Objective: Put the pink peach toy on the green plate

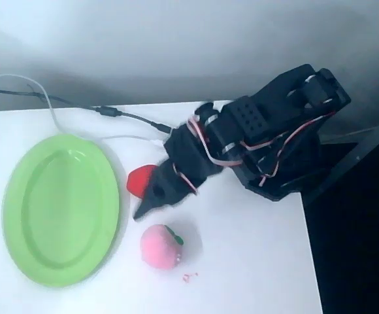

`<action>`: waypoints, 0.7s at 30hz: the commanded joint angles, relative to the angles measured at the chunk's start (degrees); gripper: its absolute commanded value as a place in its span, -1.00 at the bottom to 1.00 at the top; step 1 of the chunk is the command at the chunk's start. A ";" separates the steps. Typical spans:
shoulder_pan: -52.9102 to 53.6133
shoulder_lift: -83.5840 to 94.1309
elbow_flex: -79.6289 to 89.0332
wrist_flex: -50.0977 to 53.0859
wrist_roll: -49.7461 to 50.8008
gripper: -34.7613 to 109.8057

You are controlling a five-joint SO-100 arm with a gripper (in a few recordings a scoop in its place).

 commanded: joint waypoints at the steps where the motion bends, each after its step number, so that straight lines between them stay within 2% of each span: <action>1: -6.68 -0.88 1.41 -0.53 6.15 0.16; 5: -12.13 -2.37 4.83 -3.78 12.83 0.19; 10: -14.85 -7.29 7.82 -5.10 15.56 0.12; 15: -12.48 -11.16 9.58 -7.29 13.36 0.03; 21: -8.09 -14.50 8.00 -12.48 8.44 0.09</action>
